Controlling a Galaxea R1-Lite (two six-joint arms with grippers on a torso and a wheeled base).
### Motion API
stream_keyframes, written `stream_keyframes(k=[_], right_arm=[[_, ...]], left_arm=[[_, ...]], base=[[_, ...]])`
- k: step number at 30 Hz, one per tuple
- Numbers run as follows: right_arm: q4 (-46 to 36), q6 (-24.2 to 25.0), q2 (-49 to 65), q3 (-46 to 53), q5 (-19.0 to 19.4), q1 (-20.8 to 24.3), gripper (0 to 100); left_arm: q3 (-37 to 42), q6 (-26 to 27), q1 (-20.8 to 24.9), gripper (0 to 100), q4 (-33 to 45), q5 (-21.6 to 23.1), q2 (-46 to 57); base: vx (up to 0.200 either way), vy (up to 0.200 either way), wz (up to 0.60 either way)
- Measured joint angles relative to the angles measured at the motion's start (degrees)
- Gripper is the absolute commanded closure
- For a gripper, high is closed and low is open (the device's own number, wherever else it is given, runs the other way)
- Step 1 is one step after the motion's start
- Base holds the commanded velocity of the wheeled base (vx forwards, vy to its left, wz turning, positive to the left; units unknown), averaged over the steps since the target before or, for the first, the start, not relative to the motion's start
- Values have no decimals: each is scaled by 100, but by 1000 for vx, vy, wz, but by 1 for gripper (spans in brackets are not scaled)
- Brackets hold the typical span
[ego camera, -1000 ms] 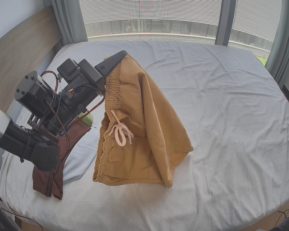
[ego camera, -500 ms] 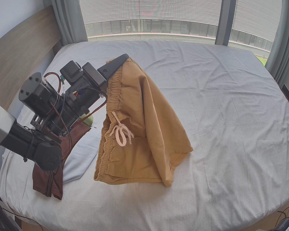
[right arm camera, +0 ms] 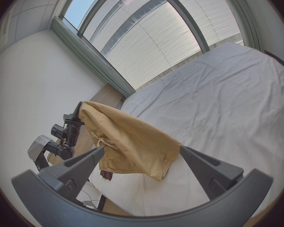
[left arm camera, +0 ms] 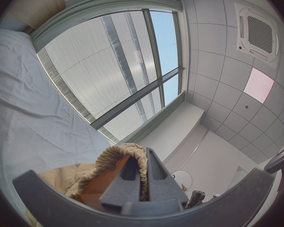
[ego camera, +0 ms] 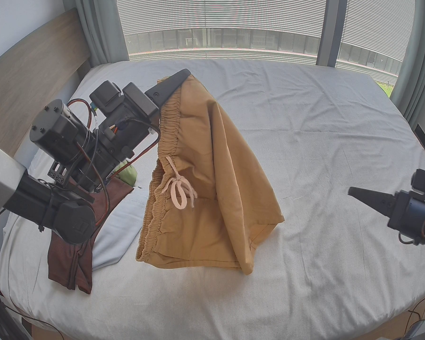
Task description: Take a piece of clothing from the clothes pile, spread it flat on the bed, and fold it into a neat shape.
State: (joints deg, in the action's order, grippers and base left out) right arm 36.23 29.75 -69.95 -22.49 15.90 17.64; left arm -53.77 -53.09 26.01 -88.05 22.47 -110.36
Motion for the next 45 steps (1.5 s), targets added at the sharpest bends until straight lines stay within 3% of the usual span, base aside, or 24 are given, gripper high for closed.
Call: stream_keyframes(k=[19,45], right_arm=[[2002,762,-3322,-579,150,427,0],[2097,1030,-5650,-1741,137,674,0]], left_arm=[[-560,40,-90,100,13,-22,-364],[-551,123,-249,100,-16,-33,-446]], base=[[0,0,0],[0,0,0]])
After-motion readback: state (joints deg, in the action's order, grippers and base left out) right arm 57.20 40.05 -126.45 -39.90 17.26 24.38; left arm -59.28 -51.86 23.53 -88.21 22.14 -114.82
